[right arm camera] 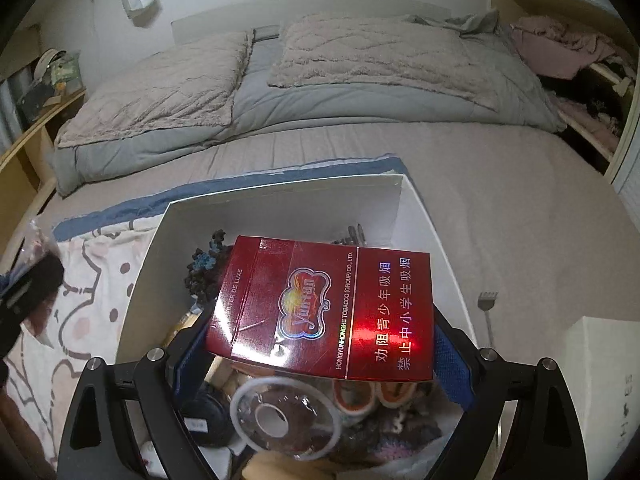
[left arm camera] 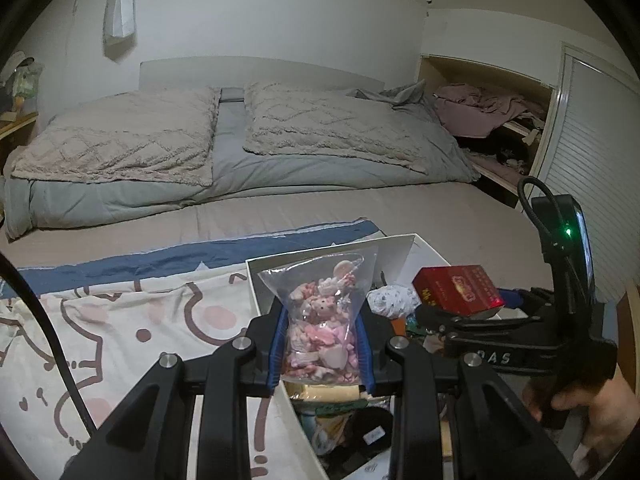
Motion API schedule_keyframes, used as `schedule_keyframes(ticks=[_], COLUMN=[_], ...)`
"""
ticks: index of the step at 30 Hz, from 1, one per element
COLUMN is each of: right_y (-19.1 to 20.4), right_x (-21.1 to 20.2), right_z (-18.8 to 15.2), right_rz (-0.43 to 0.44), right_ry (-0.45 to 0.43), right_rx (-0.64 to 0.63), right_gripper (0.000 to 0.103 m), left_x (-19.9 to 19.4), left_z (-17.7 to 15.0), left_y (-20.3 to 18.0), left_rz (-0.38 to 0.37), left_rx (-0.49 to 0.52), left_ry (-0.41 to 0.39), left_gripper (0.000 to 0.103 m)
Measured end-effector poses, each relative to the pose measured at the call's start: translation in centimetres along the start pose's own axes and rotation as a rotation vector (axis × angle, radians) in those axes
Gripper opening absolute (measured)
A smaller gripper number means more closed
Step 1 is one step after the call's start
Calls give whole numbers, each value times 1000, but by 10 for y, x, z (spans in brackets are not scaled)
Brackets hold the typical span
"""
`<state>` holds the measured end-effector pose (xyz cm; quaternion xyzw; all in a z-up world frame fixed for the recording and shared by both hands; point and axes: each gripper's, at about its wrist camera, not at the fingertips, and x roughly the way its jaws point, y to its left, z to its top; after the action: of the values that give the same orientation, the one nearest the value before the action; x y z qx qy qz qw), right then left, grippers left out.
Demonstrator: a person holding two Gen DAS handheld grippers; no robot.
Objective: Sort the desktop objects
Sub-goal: 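Lower the red box into the storage box and open the right gripper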
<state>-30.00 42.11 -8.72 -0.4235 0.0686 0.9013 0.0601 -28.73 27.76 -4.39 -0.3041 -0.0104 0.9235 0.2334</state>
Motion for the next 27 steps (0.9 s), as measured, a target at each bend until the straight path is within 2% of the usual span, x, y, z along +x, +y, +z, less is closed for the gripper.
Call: schedule_keyframes(ticks=[7, 10, 14, 18, 19, 27], right_y=[21, 33, 39, 33, 29, 6], right_x=[23, 36, 45, 51, 52, 42], right_z=[9, 12, 15, 15, 14, 10], right_rz=[15, -5, -8, 44, 46, -3], right_ry=[54, 92, 97, 91, 92, 79], right_rx=[-39, -73, -86, -36, -19, 23], right_gripper=[93, 93, 93, 95, 102, 103], left_x=[15, 17, 20, 21, 22, 27], left_z=[4, 4, 3, 2, 2, -2], left_y=[1, 5, 10, 14, 14, 9], left_rz=[5, 16, 23, 32, 33, 32], left_rx=[-53, -59, -64, -77, -79, -110], left_ry=[14, 16, 29, 38, 40, 50], left_gripper=[30, 30, 30, 30, 30, 30])
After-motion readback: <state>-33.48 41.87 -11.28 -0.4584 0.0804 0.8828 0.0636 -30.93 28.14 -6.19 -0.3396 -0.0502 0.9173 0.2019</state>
